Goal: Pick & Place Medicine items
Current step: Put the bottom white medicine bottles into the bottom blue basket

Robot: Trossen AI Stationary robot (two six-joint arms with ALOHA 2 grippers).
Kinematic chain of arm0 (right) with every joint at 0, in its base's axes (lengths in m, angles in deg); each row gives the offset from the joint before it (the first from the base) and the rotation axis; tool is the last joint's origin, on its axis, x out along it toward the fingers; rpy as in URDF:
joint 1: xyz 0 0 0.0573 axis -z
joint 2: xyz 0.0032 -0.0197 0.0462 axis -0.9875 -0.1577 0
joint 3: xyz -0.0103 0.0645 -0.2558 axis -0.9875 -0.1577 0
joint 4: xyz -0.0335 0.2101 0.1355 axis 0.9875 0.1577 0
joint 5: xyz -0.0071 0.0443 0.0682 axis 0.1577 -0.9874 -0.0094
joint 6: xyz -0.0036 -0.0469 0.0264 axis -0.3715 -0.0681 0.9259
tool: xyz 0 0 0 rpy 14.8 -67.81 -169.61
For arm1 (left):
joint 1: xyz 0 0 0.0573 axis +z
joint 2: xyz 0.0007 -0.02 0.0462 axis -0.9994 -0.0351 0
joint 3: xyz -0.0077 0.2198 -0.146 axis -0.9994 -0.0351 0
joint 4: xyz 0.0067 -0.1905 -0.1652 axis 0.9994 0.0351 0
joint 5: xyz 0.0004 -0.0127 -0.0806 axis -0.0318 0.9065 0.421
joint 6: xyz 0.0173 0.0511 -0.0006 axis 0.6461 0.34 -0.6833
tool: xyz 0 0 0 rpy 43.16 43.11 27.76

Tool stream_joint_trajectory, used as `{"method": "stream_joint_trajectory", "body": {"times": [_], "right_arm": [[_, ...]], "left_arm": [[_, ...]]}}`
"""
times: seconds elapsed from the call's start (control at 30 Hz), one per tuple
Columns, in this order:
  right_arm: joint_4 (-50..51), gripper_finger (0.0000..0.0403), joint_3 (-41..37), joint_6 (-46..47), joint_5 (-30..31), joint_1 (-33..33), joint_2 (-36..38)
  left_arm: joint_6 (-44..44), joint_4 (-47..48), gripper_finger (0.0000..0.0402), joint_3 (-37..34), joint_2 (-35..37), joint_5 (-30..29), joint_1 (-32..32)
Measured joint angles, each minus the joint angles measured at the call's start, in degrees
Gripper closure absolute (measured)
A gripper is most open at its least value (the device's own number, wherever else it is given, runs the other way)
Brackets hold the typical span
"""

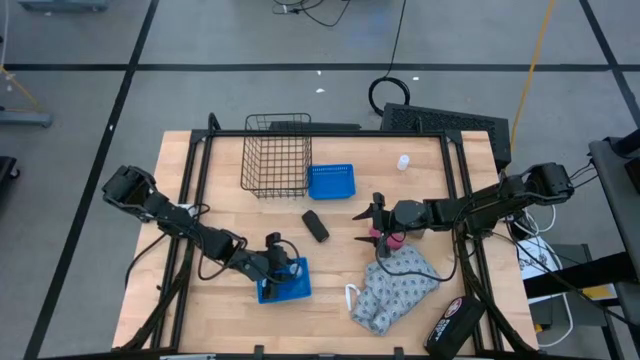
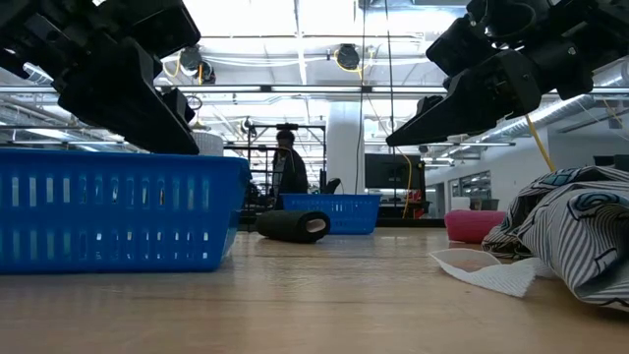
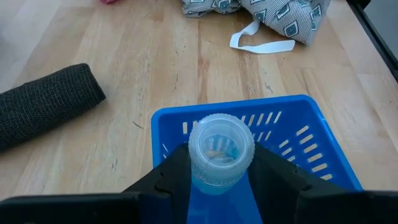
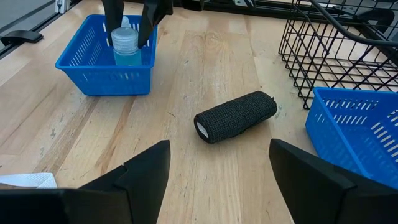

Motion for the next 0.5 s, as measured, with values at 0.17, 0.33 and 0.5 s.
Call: {"method": "stream_joint_trajectory", "body": {"times": [0.17, 0.33, 0.5], "right_arm": [[0.0, 0.0138, 0.0, 0.0, 0.0, 0.0, 0.0], [0.0, 0.0138, 0.0, 0.0, 0.0, 0.0, 0.0], [0.0, 0.0138, 0.0, 0.0, 0.0, 0.0, 0.0]], "left_arm": [[0.0, 0.0, 0.0261, 0.0, 0.0, 0.0, 0.0], [0.9, -0.2, 0.0261, 0.0, -0.3, 0.0, 0.0], [1.2, -0.4, 0.0261, 0.0, -1.5, 0.9, 0.4]]}}
